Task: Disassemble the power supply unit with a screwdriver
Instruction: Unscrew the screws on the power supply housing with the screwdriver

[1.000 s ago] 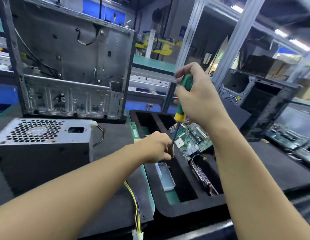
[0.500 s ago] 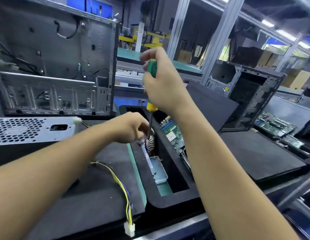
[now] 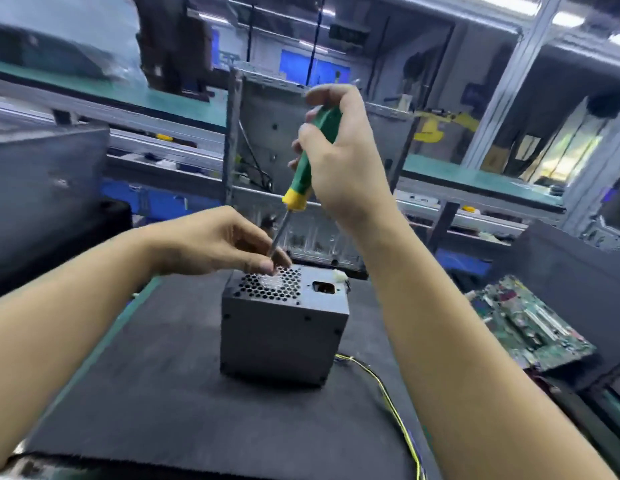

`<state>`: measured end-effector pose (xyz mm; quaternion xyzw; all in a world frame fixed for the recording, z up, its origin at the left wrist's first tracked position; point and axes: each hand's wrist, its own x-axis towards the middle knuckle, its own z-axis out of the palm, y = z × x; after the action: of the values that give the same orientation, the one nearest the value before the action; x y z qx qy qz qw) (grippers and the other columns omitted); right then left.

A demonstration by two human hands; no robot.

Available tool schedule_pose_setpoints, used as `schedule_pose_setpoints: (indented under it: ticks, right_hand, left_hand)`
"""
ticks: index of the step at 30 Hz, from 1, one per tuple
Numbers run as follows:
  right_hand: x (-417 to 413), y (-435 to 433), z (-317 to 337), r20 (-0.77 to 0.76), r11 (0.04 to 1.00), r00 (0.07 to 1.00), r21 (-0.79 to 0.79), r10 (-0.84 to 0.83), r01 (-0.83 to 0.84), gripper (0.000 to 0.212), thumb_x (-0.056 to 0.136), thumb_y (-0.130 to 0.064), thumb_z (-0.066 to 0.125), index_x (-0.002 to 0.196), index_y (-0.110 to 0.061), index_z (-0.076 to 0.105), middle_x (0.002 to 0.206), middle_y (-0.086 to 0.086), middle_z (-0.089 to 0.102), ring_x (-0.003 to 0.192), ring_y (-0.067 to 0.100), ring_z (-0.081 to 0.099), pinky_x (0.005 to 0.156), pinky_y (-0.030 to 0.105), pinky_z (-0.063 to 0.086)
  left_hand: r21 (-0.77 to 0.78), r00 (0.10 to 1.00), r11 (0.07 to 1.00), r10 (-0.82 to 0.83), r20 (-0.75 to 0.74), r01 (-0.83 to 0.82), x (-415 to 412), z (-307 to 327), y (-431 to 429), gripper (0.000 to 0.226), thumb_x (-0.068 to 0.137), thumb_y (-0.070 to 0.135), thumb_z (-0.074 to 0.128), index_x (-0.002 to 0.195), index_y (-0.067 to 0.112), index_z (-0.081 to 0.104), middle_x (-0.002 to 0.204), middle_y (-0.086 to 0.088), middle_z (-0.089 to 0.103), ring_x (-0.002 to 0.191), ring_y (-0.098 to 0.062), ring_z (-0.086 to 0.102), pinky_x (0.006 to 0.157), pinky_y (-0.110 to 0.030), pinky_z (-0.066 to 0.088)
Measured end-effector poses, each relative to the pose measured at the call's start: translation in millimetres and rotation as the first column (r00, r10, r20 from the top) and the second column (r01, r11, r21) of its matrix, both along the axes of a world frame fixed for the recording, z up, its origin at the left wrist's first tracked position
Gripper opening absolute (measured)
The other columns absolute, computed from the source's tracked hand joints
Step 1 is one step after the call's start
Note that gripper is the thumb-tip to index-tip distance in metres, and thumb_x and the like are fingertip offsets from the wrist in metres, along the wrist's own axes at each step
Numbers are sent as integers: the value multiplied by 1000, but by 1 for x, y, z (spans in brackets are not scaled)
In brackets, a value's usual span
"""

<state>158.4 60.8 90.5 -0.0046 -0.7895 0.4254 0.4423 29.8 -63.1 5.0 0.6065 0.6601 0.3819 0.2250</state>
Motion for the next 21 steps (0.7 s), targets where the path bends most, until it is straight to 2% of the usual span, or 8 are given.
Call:
schedule_pose_setpoints:
  ticks: [4,7,10,14,17,21]
  right_hand:
    - [-21,-12,-12,52,998,998,43,42,-44,26,96,2,46,113,-18,48,110,15,51,94,37,59,82,53,53]
    - [-26,-11,-23,91,997,994,42,53,-57,25,98,0,46,115,-18,48,110,12,51,91,34,60,81,50,55]
    - [-28,-9,-31,107,997,992,19,68,-70,23,98,0,46,112,-19,48,108,8,50,86,25,59,78,47,58]
    - [-31,-7,-34,112,997,990,9,81,-82,22,98,-1,47,111,-20,47,103,2,50,79,19,58,76,45,59]
    - [-35,-8,-35,117,996,990,35,83,-88,22,98,-2,47,112,-19,47,107,6,50,82,23,58,76,44,59]
    - [-35,-9,-36,116,993,989,69,87,-95,22,98,-1,46,112,-19,46,112,11,49,89,32,59,75,40,59]
  left_hand:
    - [96,991,992,73,111,-84,-14,-25,-11,19,73,36,80,92,35,81,93,4,79,89,-5,73,79,-14,53]
    - [71,986,995,56,154,-67,-15,-35,-13,19,74,33,80,94,34,82,91,4,79,84,-4,72,77,-14,53]
    - [36,990,999,19,137,-24,-17,-36,-15,19,81,30,76,98,35,81,94,6,78,90,-4,72,79,-12,51]
    - [55,982,998,4,191,-15,-18,-35,-16,23,88,11,72,97,31,81,93,3,77,89,-8,72,80,-15,53]
    - [92,990,996,-21,143,8,-16,-36,-15,33,89,10,71,85,42,79,96,-1,74,98,-16,70,81,-16,51]
    - [97,988,995,-41,149,27,-18,-37,-16,33,91,10,69,92,41,80,97,-8,72,97,-18,69,83,-18,51]
